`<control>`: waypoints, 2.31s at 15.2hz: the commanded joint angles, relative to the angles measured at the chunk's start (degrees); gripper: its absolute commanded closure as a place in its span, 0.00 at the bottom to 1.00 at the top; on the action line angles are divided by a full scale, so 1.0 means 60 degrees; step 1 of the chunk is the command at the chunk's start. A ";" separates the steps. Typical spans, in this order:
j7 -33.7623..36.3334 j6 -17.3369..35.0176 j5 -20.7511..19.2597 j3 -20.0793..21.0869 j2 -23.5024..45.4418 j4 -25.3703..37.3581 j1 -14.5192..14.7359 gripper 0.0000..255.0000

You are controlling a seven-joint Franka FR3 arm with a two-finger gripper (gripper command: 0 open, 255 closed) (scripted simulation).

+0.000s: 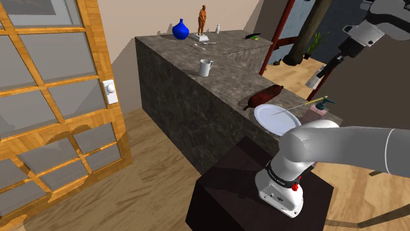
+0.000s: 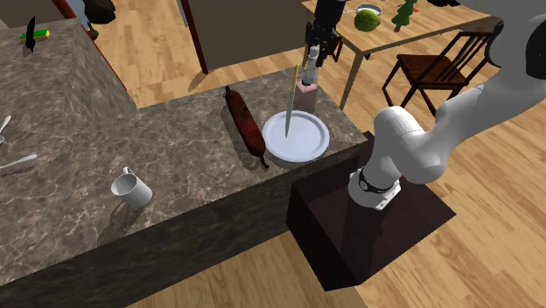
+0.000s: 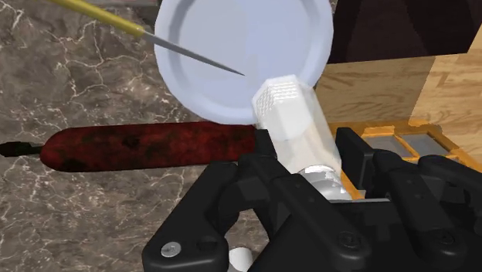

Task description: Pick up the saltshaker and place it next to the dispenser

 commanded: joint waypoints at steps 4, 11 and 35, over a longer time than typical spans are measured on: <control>-0.0917 -0.0742 -0.0583 -0.0545 -0.0458 0.0395 -0.0444 1.00; -0.1964 -0.1265 -0.1301 -0.1294 -0.0826 0.0797 -0.0797 1.00; -0.2090 0.1091 -0.2691 -0.2808 -0.1546 -0.2036 -0.1337 1.00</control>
